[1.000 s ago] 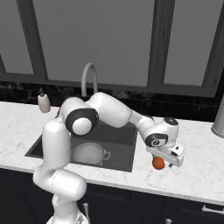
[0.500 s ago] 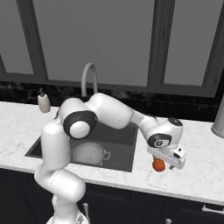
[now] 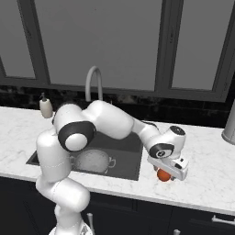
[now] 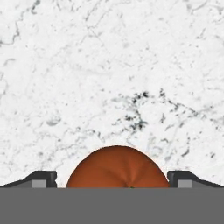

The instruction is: Put the colander in the sink, put the orange in the colander, and turn on the sink faucet and pour water over the colander.

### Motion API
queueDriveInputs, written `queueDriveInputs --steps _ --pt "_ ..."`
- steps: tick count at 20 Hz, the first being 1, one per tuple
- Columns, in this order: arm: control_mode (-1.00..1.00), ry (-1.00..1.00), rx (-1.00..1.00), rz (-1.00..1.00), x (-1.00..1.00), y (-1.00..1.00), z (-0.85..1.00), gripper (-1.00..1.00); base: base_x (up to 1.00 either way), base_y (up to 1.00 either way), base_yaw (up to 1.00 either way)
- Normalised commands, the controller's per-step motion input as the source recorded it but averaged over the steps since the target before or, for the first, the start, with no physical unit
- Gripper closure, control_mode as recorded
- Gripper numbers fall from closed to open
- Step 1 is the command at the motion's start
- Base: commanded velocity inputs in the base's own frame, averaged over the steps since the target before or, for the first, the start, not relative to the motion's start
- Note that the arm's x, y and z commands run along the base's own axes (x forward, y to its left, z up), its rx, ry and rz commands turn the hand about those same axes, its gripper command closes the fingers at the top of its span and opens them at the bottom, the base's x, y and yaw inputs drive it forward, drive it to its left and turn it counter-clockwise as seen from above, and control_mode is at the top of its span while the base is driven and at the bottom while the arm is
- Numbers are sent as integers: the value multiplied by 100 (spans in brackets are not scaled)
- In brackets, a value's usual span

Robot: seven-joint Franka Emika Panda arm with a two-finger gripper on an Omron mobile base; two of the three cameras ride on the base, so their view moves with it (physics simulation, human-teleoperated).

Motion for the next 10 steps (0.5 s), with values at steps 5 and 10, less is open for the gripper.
queueDriveInputs --steps 5,10 --pt "-100 1 0 0 -3 26 -35 -100 0 0 0" --pt "-100 1 0 0 0 6 -53 100 0 0 0"
